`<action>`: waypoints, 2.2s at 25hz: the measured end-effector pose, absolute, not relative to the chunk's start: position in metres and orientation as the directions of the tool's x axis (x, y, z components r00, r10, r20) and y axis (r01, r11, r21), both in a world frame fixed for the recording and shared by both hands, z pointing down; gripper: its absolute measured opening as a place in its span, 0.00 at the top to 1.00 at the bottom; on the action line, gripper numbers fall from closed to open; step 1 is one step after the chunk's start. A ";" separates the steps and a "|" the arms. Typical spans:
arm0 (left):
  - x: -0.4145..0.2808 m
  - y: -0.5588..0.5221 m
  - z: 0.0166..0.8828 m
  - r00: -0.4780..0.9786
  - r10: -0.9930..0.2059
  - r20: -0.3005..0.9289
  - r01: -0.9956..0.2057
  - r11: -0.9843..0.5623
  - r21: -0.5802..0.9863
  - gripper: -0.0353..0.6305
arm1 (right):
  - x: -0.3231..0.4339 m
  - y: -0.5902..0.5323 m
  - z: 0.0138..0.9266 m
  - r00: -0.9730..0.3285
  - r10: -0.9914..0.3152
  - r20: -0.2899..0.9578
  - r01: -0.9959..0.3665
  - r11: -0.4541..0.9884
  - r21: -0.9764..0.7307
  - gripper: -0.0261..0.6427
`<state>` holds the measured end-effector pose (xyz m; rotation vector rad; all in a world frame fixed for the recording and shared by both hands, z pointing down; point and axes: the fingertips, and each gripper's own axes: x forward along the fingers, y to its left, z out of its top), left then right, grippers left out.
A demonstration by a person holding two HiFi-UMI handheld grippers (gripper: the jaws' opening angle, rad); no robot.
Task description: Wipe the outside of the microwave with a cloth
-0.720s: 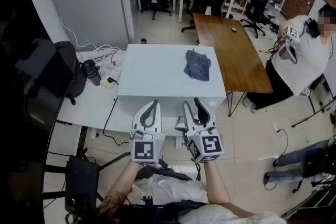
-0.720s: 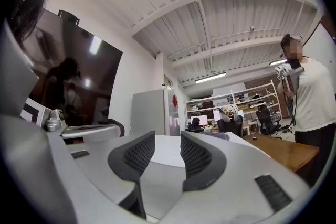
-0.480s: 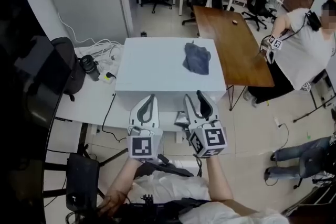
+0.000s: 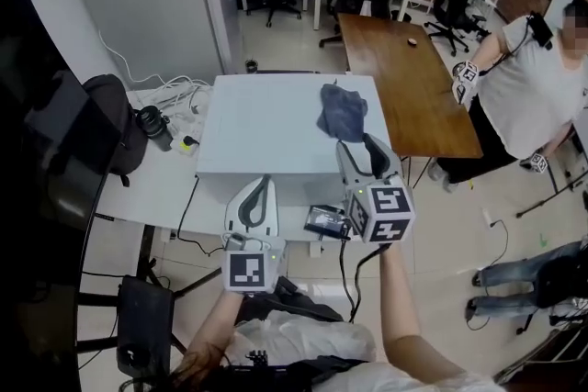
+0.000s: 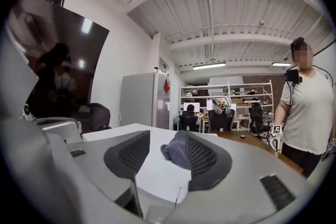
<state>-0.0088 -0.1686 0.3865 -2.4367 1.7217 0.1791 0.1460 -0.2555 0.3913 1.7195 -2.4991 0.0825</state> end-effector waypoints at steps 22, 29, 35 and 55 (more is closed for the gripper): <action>-0.061 -0.213 0.388 0.324 -0.930 -0.172 -0.945 -0.328 -0.006 0.94 | 0.133 -0.398 0.464 -0.160 -0.811 0.563 -0.947 0.287 0.144 0.58; -0.064 -0.213 0.389 0.322 -0.930 -0.175 -0.946 -0.324 -0.014 0.94 | 0.129 -0.402 0.462 -0.075 -0.814 0.576 -0.926 0.272 0.263 0.83; -0.072 -0.207 0.388 0.306 -0.935 -0.178 -0.952 -0.307 -0.025 0.94 | 0.133 -0.397 0.458 -0.108 -0.822 0.560 -0.943 0.263 0.204 0.85; -0.145 -0.193 0.386 0.174 -0.969 -0.173 -0.985 -0.173 -0.025 0.94 | -0.157 -0.413 0.414 -0.451 -0.743 0.494 -0.691 0.641 0.333 0.85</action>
